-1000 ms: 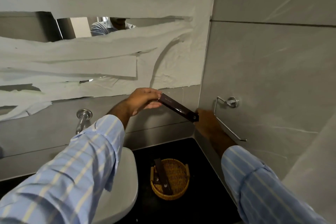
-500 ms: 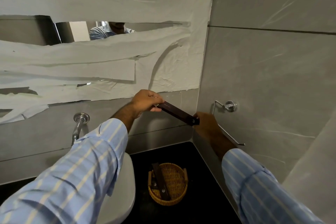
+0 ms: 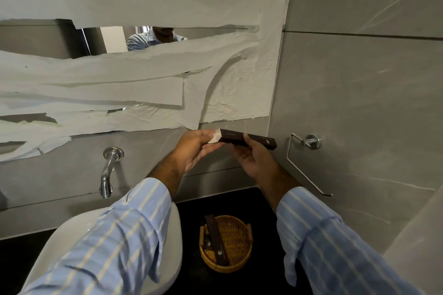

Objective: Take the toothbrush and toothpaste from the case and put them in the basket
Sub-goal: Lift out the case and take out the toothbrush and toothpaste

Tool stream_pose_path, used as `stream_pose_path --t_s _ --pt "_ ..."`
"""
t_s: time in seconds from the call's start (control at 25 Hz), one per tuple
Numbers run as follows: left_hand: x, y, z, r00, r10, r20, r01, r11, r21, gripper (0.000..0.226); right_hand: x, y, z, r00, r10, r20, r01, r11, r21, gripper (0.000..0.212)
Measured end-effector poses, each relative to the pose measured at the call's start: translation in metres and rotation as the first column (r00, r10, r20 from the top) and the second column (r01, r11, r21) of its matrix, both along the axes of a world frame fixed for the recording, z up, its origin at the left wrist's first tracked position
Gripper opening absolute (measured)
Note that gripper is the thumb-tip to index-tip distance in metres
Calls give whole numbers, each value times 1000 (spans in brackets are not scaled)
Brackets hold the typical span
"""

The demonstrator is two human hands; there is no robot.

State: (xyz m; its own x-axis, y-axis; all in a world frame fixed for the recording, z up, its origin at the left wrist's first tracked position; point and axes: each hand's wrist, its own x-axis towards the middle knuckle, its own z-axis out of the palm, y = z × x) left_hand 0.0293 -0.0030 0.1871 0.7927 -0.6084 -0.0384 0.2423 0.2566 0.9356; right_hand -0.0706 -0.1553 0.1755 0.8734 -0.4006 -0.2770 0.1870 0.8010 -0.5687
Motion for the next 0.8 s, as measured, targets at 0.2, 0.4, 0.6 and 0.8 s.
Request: stream_pose_path --t_s 0.2,0.4,0.6,0.8 --pt "3 -6 -17 835 307 458 -476 820 318 12 5 -1 3 999 48 -10 -49 986 -160 12" --pt "-8 -18 -31 929 203 -311 -203 979 33 19 15 -5 12 999 -5 -54 -30 781 -624 31" --pt "-27 -35 -39 826 122 -551 -300 922 -246 30 22 -14 33 987 -20 -157 -122 535 -836 19" --pt "-33 -44 -50 844 68 -531 -247 930 -272 28 24 -24 31 976 -105 -190 -109 519 -848 33"
